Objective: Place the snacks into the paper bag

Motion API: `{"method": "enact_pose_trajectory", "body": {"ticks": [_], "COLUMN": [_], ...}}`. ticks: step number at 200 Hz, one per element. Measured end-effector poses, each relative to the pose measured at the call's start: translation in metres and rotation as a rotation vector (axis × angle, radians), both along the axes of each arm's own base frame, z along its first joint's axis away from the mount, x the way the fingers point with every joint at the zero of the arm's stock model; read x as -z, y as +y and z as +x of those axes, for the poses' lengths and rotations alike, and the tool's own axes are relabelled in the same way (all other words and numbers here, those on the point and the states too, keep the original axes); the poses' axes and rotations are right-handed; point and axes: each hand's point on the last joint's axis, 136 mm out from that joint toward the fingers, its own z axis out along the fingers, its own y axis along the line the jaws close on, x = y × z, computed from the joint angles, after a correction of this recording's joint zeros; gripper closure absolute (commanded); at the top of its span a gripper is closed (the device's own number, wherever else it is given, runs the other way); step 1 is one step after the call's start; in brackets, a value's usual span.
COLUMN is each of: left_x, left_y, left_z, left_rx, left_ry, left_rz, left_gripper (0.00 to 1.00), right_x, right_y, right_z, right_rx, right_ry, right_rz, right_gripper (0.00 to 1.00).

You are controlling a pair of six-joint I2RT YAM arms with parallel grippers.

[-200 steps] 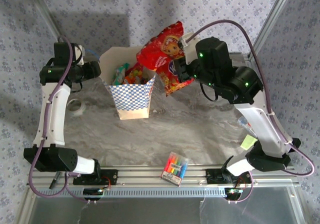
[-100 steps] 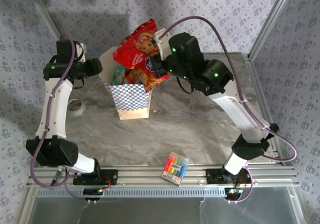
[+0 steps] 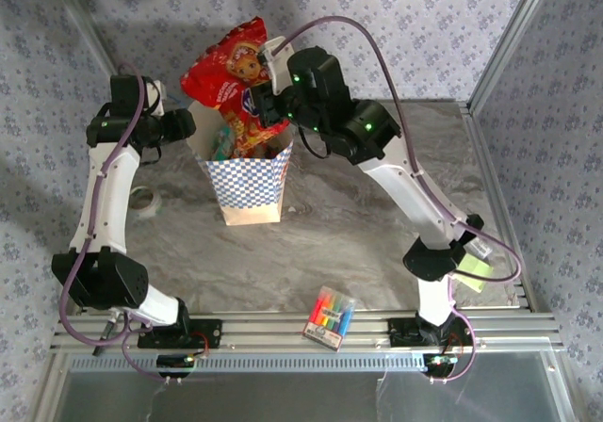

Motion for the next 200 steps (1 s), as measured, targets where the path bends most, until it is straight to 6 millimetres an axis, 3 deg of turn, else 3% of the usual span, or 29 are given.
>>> {"method": "enact_pose_trajectory", "body": {"ticks": [59,114,200], "left_x": [0.003,0.011,0.016], "left_y": [0.001,0.008,0.013], "left_z": [0.006,0.008,0.007], "left_rx": [-0.009,-0.031,-0.051], "left_ry": [-0.005,0.005,0.02], "left_rz": [-0.045,-0.072,-0.119], "left_gripper": [0.36,0.36,0.36], "right_x": [0.008,0.038,0.068], "right_y": [0.012,0.016,0.026], "right_z": [0.035,0.078,0.094], "right_rx": [0.073,0.149,0.18], "right_ry": [0.04,0.133,0.248], "right_rz": [0.092,0.155,0.211], "right_gripper": [1.0,1.0,1.0]}}
